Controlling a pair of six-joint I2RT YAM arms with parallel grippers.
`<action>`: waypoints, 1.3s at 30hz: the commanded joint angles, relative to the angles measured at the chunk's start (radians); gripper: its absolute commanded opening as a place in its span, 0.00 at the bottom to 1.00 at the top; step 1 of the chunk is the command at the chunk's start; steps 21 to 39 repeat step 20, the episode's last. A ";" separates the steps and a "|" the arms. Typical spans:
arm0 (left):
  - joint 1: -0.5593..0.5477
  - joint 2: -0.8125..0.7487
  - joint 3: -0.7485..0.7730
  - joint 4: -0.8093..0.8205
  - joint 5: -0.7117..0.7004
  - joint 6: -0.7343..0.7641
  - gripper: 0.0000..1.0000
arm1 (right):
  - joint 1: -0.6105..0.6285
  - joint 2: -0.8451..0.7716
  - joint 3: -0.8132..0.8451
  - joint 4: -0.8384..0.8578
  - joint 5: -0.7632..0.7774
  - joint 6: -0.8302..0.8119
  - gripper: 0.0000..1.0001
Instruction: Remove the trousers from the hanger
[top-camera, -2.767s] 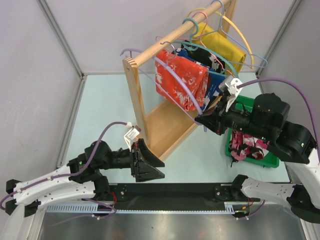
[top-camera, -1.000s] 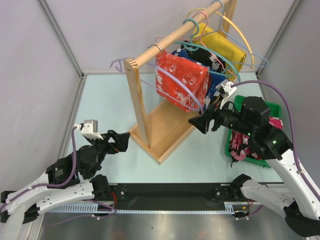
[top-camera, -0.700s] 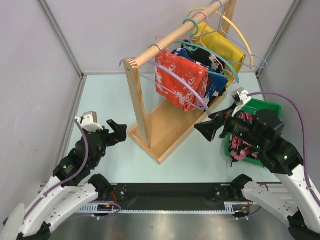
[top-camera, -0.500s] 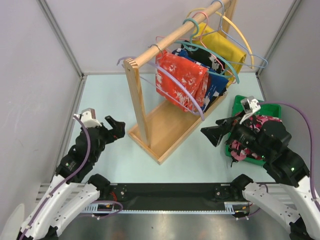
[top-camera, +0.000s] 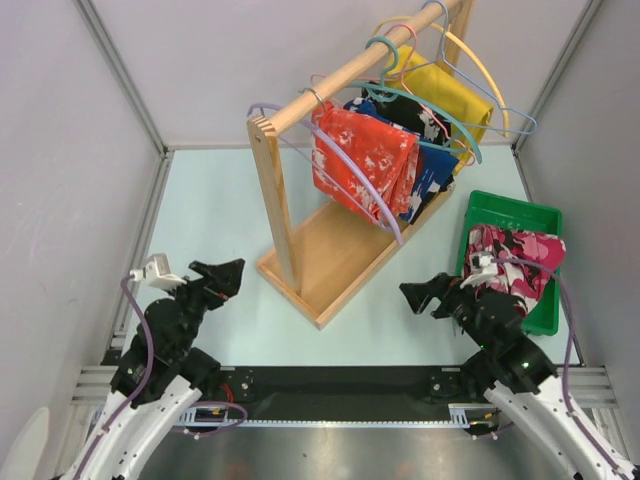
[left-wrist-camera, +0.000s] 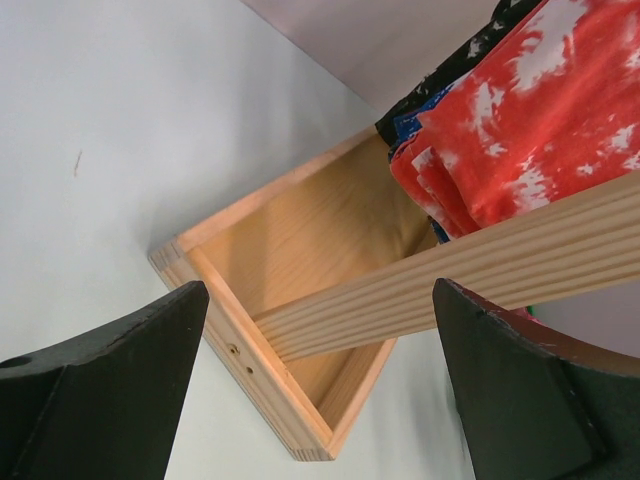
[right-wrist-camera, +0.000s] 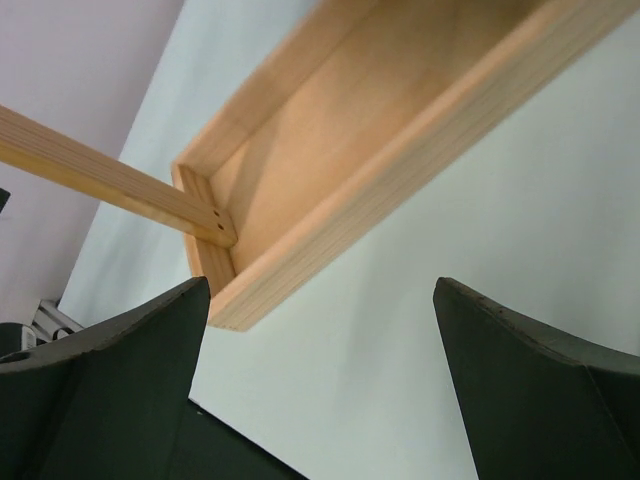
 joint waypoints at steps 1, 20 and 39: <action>0.008 -0.125 -0.117 0.064 0.044 -0.134 1.00 | 0.000 -0.020 -0.138 0.276 -0.054 0.097 1.00; 0.008 -0.279 -0.379 0.159 0.067 -0.345 1.00 | 0.024 -0.012 -0.490 0.575 -0.077 0.220 1.00; 0.008 -0.279 -0.379 0.159 0.067 -0.345 1.00 | 0.024 -0.012 -0.490 0.575 -0.077 0.220 1.00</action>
